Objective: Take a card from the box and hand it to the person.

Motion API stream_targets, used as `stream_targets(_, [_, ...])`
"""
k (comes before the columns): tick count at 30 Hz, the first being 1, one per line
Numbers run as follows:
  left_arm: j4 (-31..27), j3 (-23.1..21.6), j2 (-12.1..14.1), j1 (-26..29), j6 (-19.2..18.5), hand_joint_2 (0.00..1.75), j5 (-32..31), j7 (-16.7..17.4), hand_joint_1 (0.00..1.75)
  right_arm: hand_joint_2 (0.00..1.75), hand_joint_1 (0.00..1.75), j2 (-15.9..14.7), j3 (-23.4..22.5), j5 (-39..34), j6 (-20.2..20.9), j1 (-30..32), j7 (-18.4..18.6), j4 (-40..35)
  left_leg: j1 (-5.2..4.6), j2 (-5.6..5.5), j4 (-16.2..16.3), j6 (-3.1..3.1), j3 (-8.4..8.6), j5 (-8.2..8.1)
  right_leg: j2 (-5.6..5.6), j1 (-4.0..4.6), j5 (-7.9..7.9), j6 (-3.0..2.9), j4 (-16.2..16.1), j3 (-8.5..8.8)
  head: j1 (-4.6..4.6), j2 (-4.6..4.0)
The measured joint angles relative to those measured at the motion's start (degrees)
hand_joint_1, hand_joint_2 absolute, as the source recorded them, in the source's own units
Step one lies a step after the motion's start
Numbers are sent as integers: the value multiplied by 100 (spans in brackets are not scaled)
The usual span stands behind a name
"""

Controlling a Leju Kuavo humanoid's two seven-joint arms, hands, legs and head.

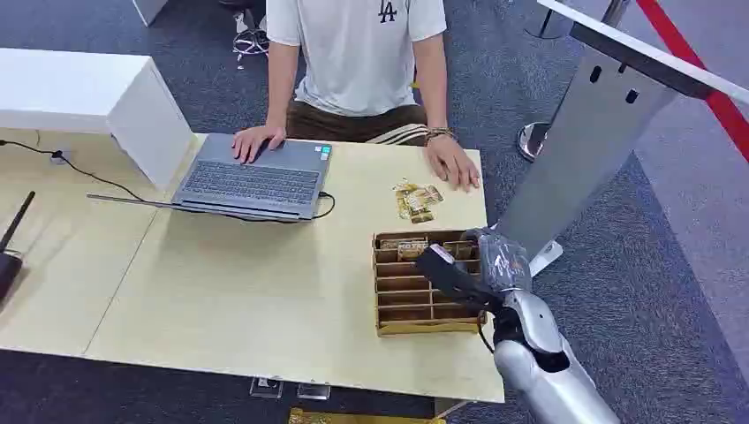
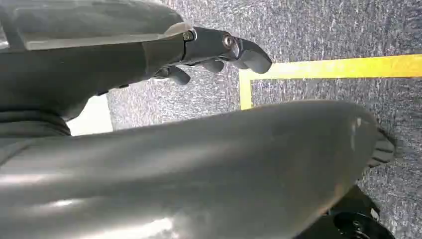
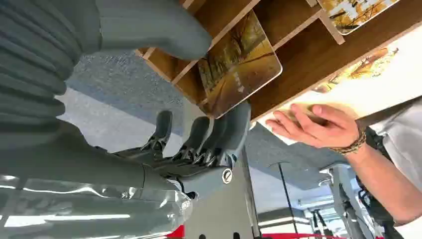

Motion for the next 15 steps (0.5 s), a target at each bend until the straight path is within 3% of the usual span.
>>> stream_targets(2, [0,0,0,0,-2,0,6,0,0,175,110,2,15,-17,-2,-25,-11,30,0,0,0,0,0,0,0,0,0,0,0,0,0,0])
stream_targets(4, [0,0,0,0,-2,0,7,0,0,175,117,2,31,-57,-9,-62,-20,65,0,0,0,0,0,0,0,0,0,0,0,0,0,-2])
stream_targets(9, [0,2,0,0,-7,0,9,-20,0,175,119,4,61,-114,-46,-97,-44,111,0,0,0,0,0,0,0,0,0,0,0,0,-2,0])
stream_targets(15, [0,2,0,0,-7,0,9,-37,0,175,136,4,113,-118,-72,-130,-48,159,0,0,0,0,1,0,0,0,0,0,0,0,-2,0])
